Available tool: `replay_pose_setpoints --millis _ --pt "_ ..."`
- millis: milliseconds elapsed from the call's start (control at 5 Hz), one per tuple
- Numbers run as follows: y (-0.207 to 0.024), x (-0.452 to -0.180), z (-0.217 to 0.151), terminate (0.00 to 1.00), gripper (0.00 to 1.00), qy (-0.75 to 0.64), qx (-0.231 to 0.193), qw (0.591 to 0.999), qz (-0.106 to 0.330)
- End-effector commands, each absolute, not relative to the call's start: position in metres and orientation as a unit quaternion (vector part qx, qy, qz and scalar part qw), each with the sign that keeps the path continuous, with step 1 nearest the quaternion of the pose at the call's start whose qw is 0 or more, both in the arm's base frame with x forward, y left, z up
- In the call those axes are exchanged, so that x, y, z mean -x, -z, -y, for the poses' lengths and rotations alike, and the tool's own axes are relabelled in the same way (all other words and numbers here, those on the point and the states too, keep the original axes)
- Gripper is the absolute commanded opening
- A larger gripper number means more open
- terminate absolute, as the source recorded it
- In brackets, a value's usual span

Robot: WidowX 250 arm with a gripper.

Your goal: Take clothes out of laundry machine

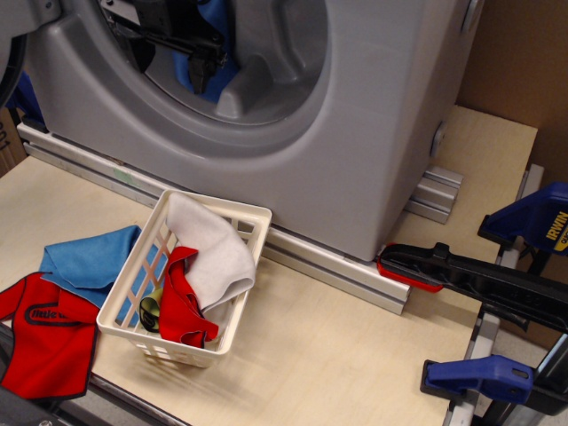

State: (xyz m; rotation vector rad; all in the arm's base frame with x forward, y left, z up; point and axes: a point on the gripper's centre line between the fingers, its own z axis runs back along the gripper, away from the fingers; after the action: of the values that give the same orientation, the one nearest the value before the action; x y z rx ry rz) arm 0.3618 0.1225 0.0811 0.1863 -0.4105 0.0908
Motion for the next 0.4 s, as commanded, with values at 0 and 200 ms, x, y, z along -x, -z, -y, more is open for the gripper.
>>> replay_pose_setpoints --millis 0,200 --pt "-0.103 -0.385 -0.142 0.00 1.00 -0.044 -0.102 0.962 0.251" --pt "-0.103 -0.394 -0.154 0.00 1.00 -0.049 -0.106 0.960 0.254"
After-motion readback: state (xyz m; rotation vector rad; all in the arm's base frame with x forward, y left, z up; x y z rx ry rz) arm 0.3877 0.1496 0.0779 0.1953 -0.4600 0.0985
